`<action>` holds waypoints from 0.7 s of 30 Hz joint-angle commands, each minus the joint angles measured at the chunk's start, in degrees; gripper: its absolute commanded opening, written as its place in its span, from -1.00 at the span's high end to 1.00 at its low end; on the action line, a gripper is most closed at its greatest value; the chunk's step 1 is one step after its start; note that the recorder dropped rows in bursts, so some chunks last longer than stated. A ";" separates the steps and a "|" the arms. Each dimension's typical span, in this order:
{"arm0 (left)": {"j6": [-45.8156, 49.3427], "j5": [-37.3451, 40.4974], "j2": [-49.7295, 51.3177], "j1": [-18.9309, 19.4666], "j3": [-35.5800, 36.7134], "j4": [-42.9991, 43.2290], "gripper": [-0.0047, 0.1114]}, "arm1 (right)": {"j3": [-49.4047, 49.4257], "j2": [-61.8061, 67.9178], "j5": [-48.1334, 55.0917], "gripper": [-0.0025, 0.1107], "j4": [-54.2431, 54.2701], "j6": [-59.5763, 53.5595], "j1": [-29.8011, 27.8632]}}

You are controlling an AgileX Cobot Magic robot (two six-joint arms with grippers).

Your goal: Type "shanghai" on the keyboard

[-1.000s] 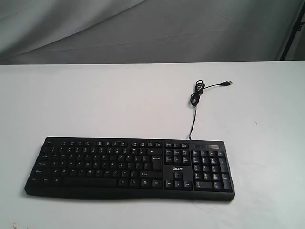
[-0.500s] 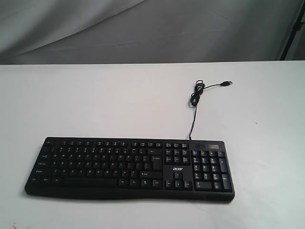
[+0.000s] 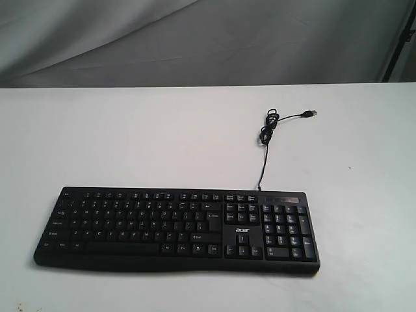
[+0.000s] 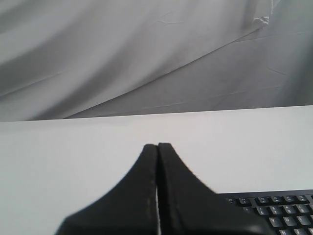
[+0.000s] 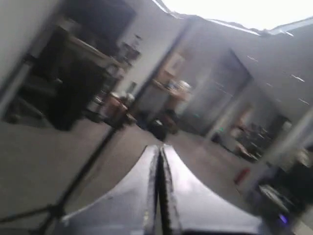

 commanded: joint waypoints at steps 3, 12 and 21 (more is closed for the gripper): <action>-0.15 -0.31 -0.14 -0.37 0.10 -0.40 0.92 | -25.78 11.96 14.67 0.96 85.02 -65.77 -6.69; -0.15 -0.31 -0.14 -0.37 0.10 -0.40 0.92 | -32.94 32.89 35.37 0.96 122.72 -99.43 -1.47; -0.15 -0.31 -0.14 -0.37 0.10 -0.40 0.92 | -30.62 47.19 22.05 0.96 120.21 -102.24 28.40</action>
